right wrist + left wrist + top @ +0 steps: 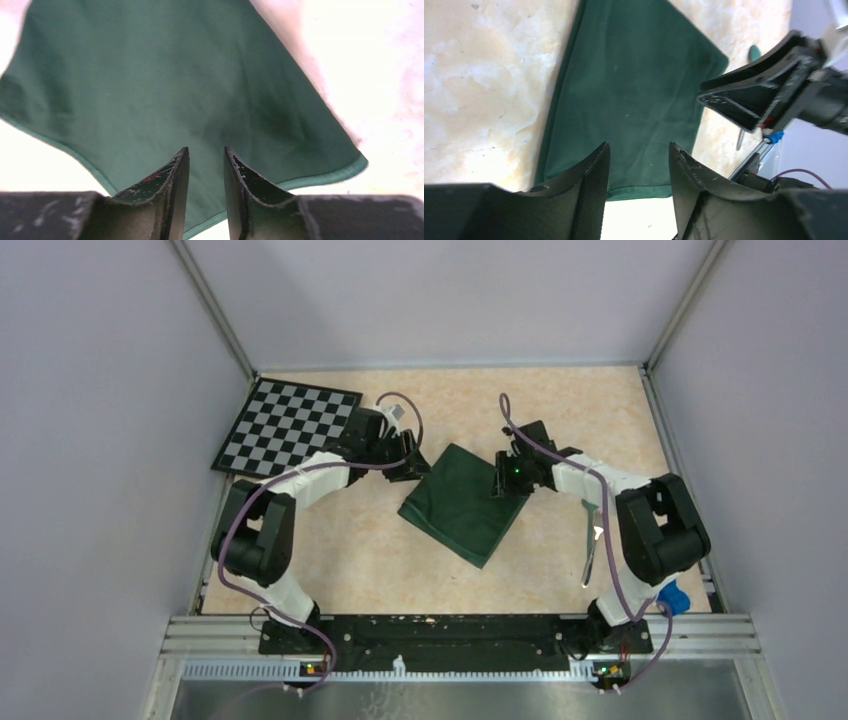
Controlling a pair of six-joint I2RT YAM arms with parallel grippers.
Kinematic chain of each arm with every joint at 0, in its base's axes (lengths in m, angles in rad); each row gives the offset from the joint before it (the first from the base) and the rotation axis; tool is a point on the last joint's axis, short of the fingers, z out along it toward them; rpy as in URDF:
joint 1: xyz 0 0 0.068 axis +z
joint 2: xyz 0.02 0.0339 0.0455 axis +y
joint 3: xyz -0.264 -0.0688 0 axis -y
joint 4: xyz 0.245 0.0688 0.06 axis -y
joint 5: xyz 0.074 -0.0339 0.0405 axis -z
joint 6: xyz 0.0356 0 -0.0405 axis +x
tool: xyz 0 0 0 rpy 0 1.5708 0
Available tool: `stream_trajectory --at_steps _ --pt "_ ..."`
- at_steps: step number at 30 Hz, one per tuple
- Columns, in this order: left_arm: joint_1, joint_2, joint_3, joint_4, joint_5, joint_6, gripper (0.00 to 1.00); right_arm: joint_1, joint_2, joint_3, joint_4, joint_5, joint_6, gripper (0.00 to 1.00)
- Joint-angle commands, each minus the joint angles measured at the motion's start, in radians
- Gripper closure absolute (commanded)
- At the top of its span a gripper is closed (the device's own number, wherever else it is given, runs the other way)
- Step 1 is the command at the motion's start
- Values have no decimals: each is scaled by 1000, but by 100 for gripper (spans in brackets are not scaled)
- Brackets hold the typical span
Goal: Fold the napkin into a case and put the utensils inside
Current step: Rotate the square-folded napkin at the center of the board, then smooth out the square-folded napkin at the center of the board.
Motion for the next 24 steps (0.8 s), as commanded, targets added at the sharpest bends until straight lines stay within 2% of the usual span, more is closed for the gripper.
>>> stream_trajectory --at_steps 1,3,6,10,15,19,21,24 --pt "0 56 19 45 39 40 51 -60 28 3 120 -238 59 73" --pt "1 69 -6 49 45 50 55 -97 44 -28 161 -277 75 75" --pt "1 63 -79 66 22 61 57 -129 66 -49 176 -280 70 76" --pt "3 40 -214 87 -16 78 59 -131 84 -44 162 -277 44 76" --pt "4 -46 -293 55 -75 98 62 -131 89 -29 167 -300 45 76" --pt "4 -166 -265 -18 -85 116 58 -131 98 -10 160 -335 42 76" --pt "4 -209 -240 -50 -71 118 53 -126 103 -1 167 -373 49 76" --pt "4 -237 -224 -44 -51 106 47 -102 101 9 211 -431 85 70"
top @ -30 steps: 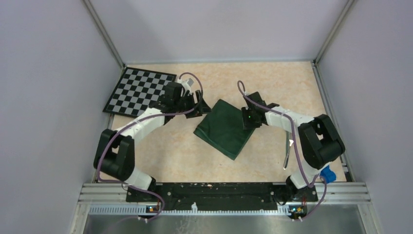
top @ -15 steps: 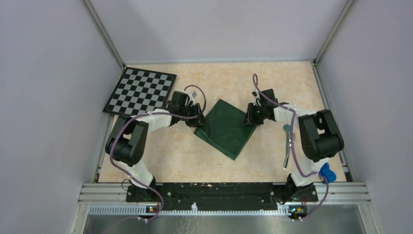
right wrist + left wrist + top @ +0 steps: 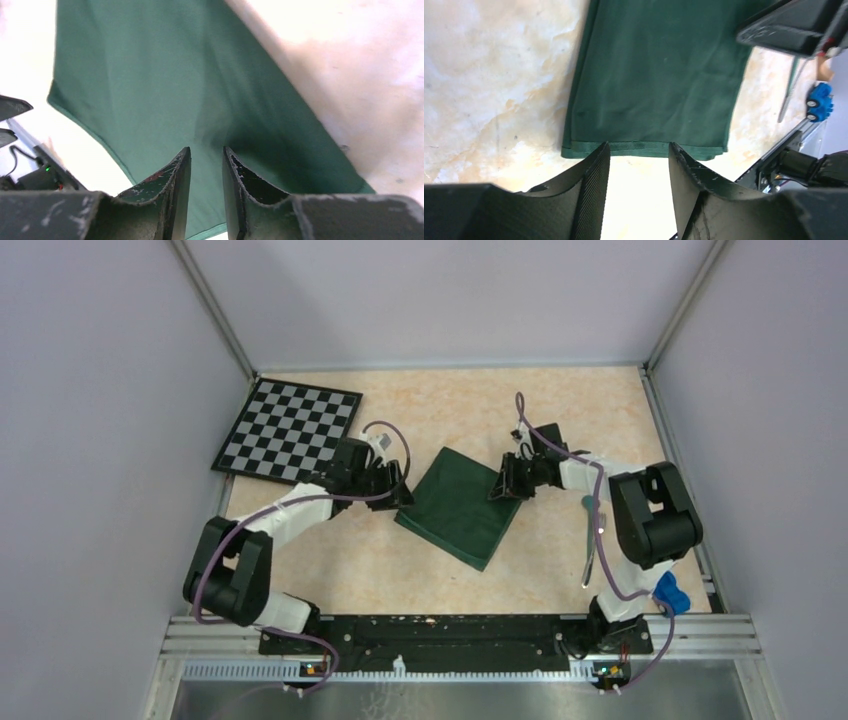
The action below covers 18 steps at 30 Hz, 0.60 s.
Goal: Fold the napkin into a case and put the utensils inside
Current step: Smooth out the square-folded napkin at the center of the board.
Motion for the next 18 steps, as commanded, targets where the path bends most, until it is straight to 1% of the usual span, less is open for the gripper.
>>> stream_trajectory --at_steps 1,4,7,11,14,16,18 --pt "0 -58 46 14 21 9 47 39 9 59 101 -106 52 67" --pt "2 4 65 23 39 -8 51 72 42 77 273 -175 174 55" --pt "5 70 62 69 20 -9 56 104 111 110 460 -231 320 49" --pt "13 121 52 76 -34 -2 63 135 245 211 627 -289 458 48" --pt "14 117 8 84 -104 -1 67 143 337 257 749 -303 552 52" --pt "15 109 -30 101 -114 -9 68 144 381 284 781 -297 566 52" --pt "14 104 -68 115 -117 -19 69 142 422 316 770 -283 551 51"
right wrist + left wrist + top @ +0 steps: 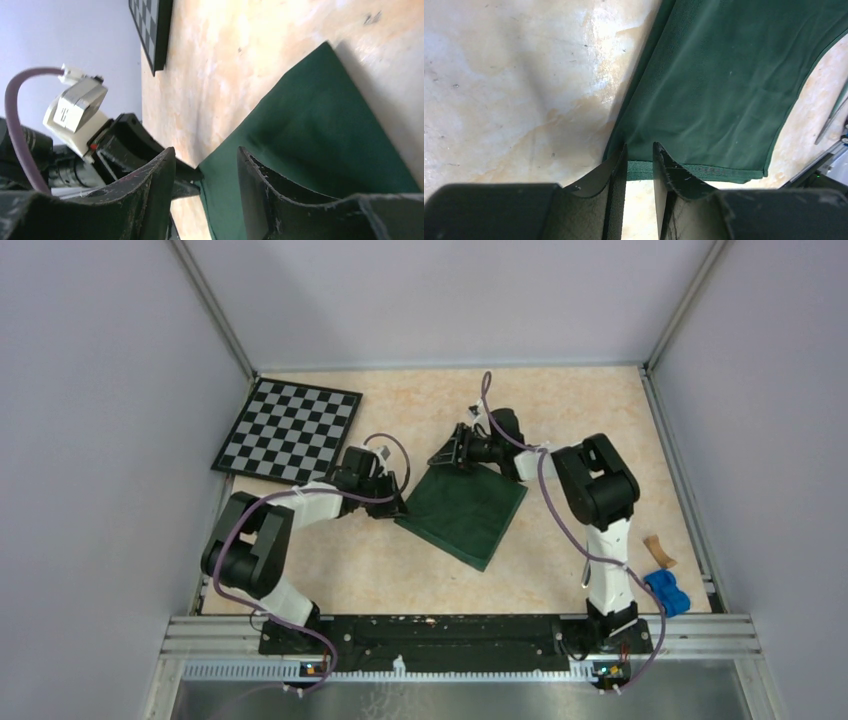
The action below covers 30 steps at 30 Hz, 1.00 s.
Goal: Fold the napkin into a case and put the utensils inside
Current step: Smooth out the square-folded napkin at the center of the board.
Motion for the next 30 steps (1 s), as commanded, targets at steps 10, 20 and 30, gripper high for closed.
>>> stream_trajectory --at_steps 10,20,30 --pt "4 -36 -159 61 -86 -16 70 -25 155 224 -29 25 -87 38" --pt "4 -73 -175 57 -81 -21 71 -9 66 181 43 -56 -21 34" --pt "3 -127 -217 27 -77 -68 70 -13 254 309 23 -50 -46 35"
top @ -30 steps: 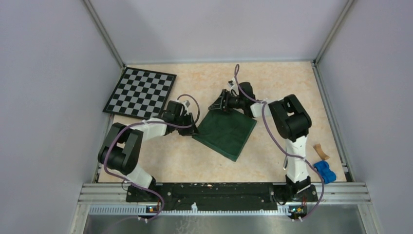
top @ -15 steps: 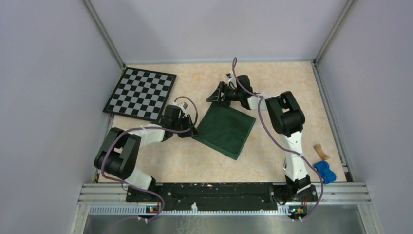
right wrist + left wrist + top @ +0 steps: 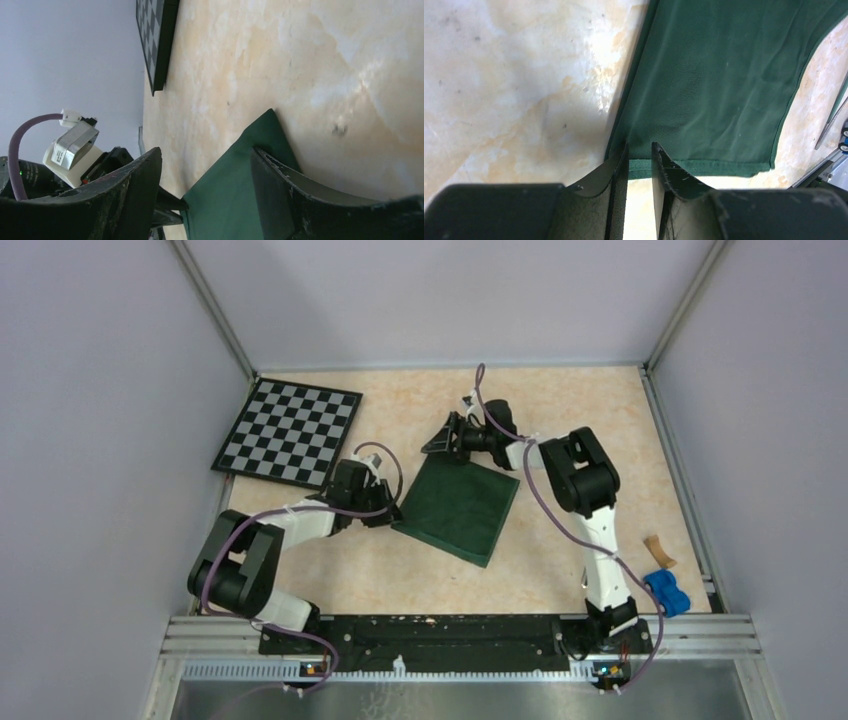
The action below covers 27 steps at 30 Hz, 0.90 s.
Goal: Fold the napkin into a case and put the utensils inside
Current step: Smooth out the square-folded napkin at the center of the board.
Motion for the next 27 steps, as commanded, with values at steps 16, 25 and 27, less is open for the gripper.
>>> stream_trajectory --at_steps 16,25,27 --pt "-103 -321 -155 -91 239 -149 57 19 -556 -252 -640 71 -419 36" --pt "-100 -354 -4 -178 134 -103 44 -4 -714 -570 -499 40 -396 39" --pt "-101 -289 6 -163 137 -89 46 -4 -682 -577 -435 7 -385 40"
